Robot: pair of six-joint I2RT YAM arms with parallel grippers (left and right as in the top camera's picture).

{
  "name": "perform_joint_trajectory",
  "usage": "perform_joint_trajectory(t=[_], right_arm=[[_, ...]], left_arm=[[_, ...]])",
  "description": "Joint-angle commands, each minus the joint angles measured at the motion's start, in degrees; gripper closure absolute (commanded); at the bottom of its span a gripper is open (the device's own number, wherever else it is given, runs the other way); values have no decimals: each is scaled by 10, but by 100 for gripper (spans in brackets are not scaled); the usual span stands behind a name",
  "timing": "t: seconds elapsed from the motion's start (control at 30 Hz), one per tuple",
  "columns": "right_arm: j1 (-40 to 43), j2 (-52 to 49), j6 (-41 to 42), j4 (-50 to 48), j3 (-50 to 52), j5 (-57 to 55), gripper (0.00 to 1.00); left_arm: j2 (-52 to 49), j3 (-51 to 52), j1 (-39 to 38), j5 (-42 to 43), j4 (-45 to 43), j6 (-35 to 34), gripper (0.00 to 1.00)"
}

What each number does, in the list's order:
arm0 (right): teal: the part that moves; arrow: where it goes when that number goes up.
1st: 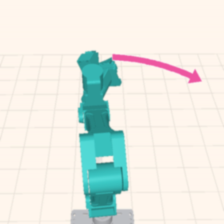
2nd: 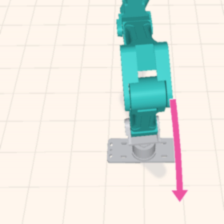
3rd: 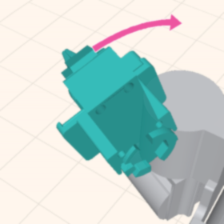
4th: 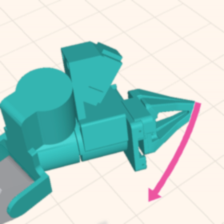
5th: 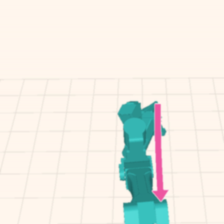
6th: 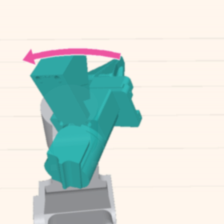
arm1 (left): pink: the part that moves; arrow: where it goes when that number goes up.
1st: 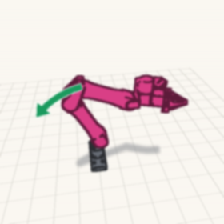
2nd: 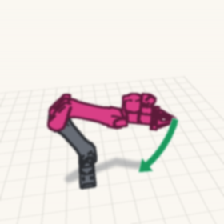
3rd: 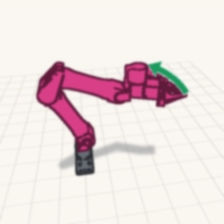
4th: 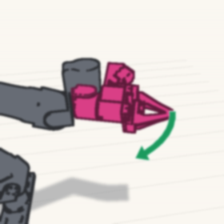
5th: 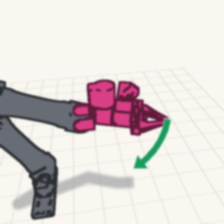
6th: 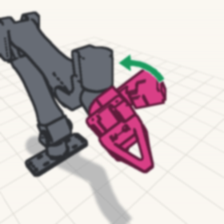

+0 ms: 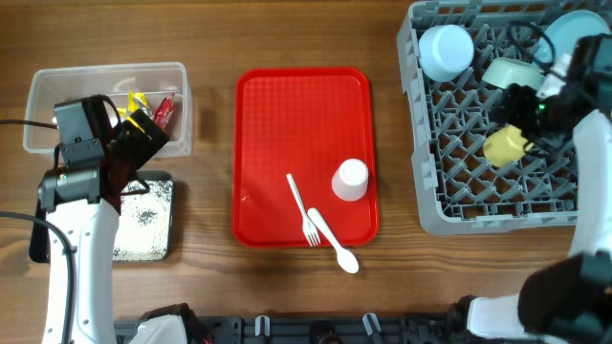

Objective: Sort waste into correct bins and load items into the dishwasher rack
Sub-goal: 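Move the right gripper to the white cup and grasp it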

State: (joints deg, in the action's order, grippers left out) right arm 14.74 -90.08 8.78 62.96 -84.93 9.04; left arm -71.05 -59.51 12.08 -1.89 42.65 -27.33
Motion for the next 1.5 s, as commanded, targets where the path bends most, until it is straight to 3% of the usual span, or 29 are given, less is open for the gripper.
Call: perform_joint_trajectory(t=[0.0,0.17,0.33,0.63,0.87,1.47], right_arm=[[-106,66,-10,-4,-10,7,15],[-256,43,13,-30,-9,-1,12],[-324,-13,42,-29,-9,-35,12],[-370,-109,48,-3,-9,-35,17],[-426,-153,80,9,-8,-97,15],[-449,-204,78,6,2,-77,12]], left_arm=[[-2,-9,3,-8,-1,1,0],[-2,-9,3,-8,-1,1,0],[-2,-9,3,-8,-1,1,0],[-2,-9,3,-8,-1,1,0],[-2,-9,3,-8,-1,1,0],[-2,-9,3,-8,-1,1,0]])
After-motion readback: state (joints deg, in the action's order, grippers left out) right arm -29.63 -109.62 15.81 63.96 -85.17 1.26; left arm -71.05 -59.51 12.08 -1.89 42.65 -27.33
